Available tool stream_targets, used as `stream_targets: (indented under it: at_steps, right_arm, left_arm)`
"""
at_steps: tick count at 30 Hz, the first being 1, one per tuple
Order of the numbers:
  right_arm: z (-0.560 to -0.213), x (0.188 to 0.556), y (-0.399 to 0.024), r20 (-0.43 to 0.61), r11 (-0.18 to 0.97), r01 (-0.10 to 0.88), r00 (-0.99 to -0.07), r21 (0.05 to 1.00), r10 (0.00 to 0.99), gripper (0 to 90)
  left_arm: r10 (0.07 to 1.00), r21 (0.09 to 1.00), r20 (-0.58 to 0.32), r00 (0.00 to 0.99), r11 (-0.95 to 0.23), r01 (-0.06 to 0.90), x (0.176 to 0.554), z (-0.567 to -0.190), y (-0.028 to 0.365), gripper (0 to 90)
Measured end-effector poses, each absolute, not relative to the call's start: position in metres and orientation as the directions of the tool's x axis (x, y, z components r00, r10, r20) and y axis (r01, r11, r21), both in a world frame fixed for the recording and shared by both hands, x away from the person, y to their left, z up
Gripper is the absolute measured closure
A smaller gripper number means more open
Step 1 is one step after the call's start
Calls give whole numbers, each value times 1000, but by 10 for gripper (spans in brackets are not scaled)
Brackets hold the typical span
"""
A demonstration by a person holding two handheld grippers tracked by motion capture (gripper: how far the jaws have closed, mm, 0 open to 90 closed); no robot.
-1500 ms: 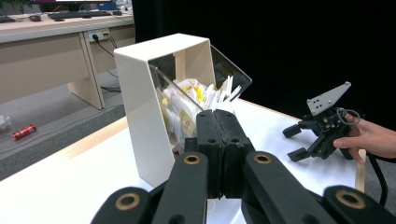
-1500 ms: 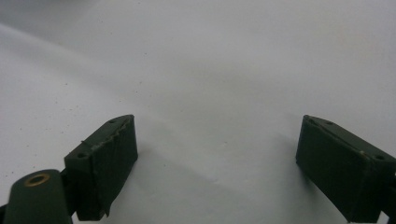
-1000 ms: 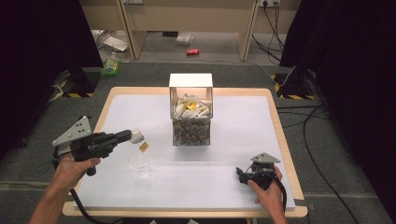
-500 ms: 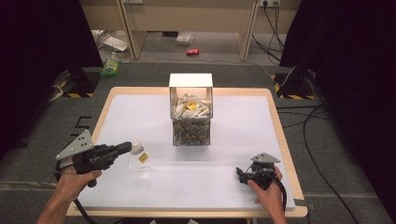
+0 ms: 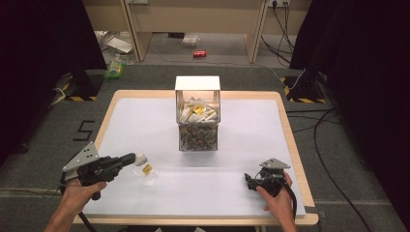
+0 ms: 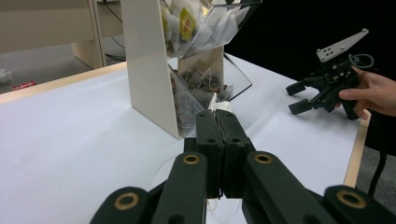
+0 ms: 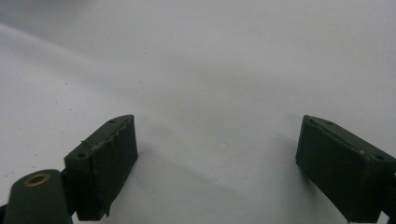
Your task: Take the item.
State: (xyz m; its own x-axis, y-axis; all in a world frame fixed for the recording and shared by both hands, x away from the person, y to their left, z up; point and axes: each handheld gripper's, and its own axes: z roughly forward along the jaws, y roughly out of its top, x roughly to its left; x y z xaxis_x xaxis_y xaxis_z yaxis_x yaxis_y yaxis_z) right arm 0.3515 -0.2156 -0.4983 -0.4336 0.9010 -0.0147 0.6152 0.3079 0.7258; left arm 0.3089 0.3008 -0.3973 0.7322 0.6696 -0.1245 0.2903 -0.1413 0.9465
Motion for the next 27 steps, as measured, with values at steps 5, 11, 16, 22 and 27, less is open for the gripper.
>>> stream_targets:
  at_steps: [5,11,16,22,27]
  right_arm:
    - [-498,351,-216,-15,308,615,-434,726,901,132]
    - [-498,351,-216,-15,308,615,-434,726,901,133]
    - [-498,351,-216,-15,308,615,-434,726,901,132]
    - [-498,351,-216,-15,308,615,-434,726,901,133]
    - [-498,351,-216,-16,309,614,-434,726,901,133]
  left_arm:
    - [687,939,-113,718,-163,304,310,-408,300,879]
    - [697,930,-102,710,-187,317,312,-420,296,880]
    - [697,921,-105,710,-200,333,315,-427,292,886]
    - [694,915,-94,713,-223,338,316,-430,288,887]
    - [698,908,-91,711,-235,347,317,-434,285,886]
